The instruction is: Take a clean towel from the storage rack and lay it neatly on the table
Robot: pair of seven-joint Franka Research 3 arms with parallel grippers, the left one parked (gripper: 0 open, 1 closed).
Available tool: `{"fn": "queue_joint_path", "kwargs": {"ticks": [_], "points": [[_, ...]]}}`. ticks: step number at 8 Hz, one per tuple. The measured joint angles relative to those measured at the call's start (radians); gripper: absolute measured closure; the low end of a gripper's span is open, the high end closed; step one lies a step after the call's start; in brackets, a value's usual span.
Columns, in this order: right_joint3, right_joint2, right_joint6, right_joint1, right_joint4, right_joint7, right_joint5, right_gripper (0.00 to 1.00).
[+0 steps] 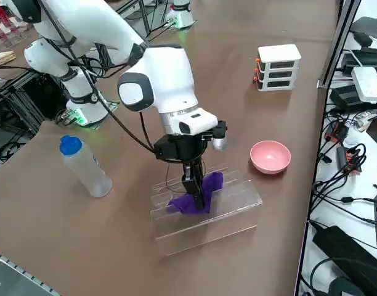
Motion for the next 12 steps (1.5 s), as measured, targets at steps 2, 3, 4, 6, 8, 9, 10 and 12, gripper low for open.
{"fn": "queue_joint_path", "kwargs": {"ticks": [2, 3, 4, 6, 8, 9, 10, 12], "points": [[0.04, -0.056, -0.092, 0.002, 0.009, 0.003, 0.067, 0.96], [0.085, -0.111, -0.2, 0.004, 0.016, 0.003, 0.157, 0.96], [0.135, -0.182, -0.326, 0.008, 0.02, 0.002, 0.254, 0.96], [0.23, -0.308, -0.593, 0.017, 0.016, 0.004, 0.382, 0.96], [0.309, -0.356, -0.824, 0.024, -0.012, 0.008, 0.474, 0.96], [0.34, -0.361, -0.868, 0.032, -0.039, 0.04, 0.517, 0.96], [0.36, -0.365, -0.88, 0.044, -0.075, 0.085, 0.58, 0.96], [0.386, -0.375, -0.88, 0.108, -0.154, 0.166, 0.69, 0.96]]}}
